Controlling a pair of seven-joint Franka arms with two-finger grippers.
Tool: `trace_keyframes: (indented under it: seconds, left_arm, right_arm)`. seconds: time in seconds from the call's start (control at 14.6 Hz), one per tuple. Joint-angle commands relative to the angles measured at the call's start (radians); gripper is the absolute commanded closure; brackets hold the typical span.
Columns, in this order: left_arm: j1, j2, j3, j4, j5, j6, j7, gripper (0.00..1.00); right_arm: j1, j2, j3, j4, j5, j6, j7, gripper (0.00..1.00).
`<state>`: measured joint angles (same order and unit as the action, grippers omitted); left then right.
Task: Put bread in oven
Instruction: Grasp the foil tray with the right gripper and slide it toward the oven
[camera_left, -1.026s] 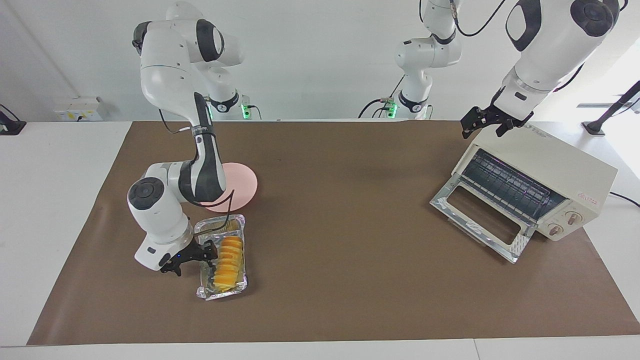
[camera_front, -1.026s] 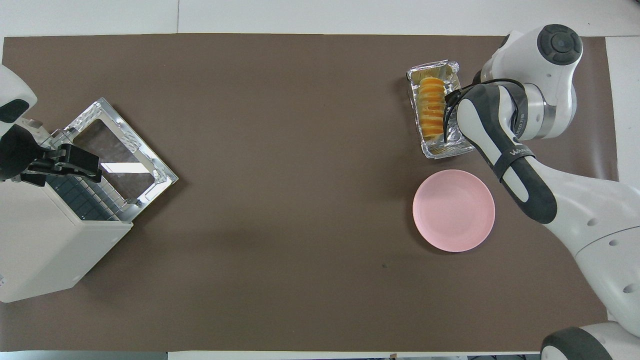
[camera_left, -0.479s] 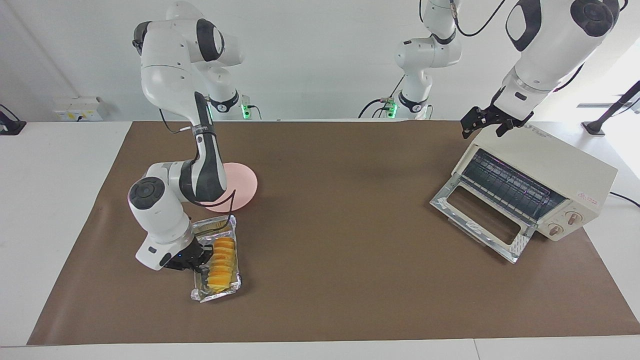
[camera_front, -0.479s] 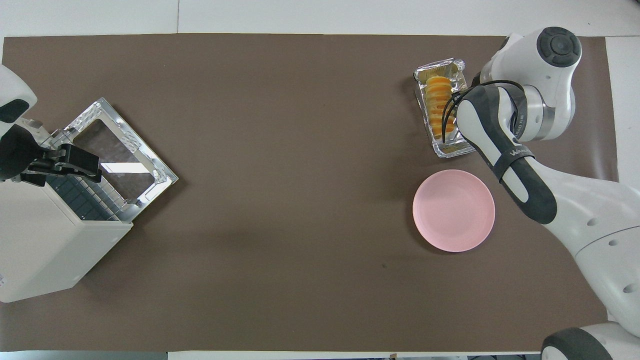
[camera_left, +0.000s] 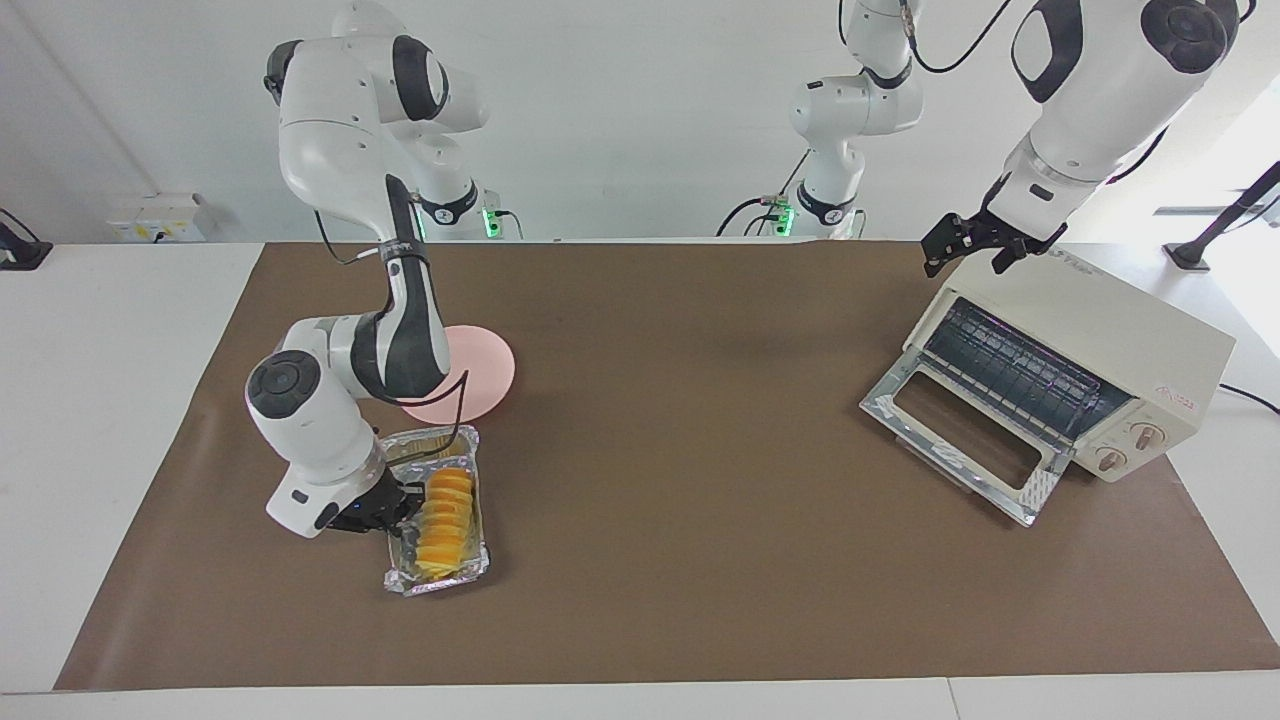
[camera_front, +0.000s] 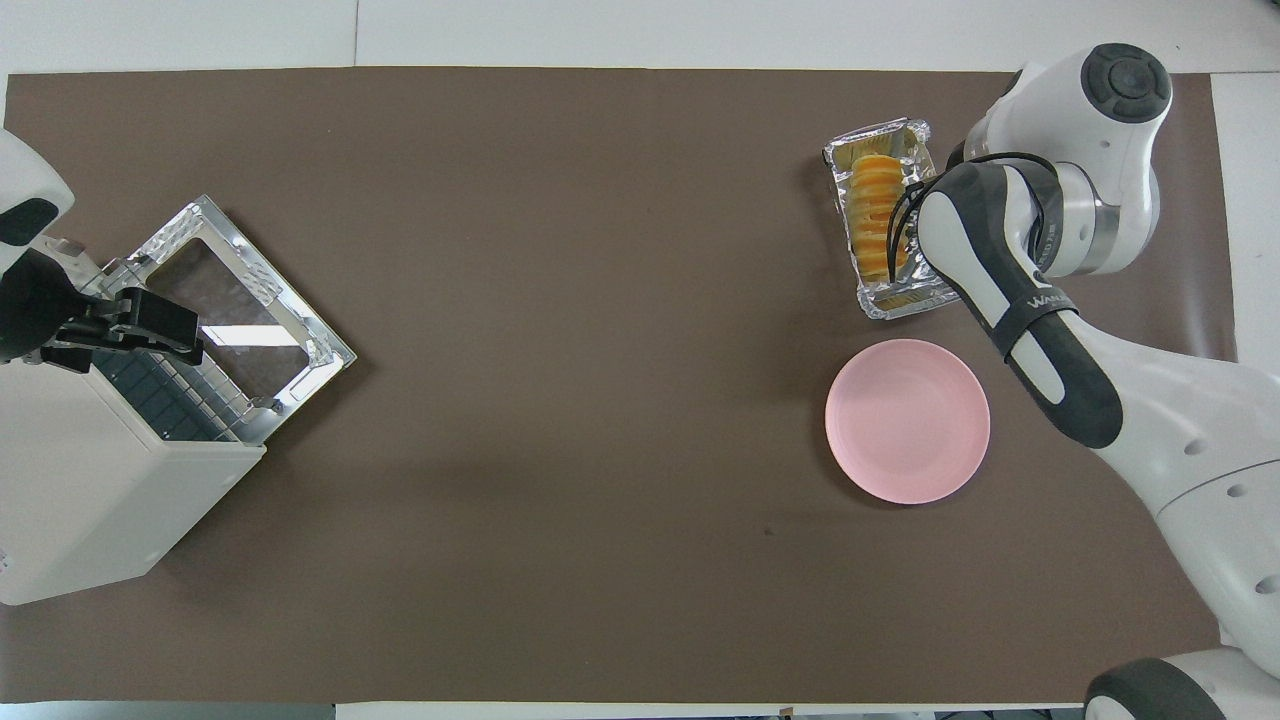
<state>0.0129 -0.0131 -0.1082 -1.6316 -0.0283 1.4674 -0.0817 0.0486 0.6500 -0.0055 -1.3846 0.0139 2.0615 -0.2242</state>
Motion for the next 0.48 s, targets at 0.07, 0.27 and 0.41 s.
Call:
trace_keyframes:
  seconds: [0.07, 0.27, 0.41]
  left_arm:
    - [0.01, -0.022, -0.005, -0.021, 0.013, 0.011, 0.011, 0.0]
    - [0.01, -0.022, -0.005, -0.021, 0.013, 0.011, 0.011, 0.0]
    - [0.01, -0.022, -0.005, -0.021, 0.013, 0.011, 0.011, 0.0]
  right_arm:
    - [0.04, -0.027, 0.012, 0.108, 0.021, -0.182, 0.043, 1.0]
    - [0.143, -0.049, 0.006, 0.17, 0.055, -0.288, 0.26, 1.0]
    - [0.216, -0.052, 0.015, 0.183, 0.058, -0.301, 0.418, 1.0]
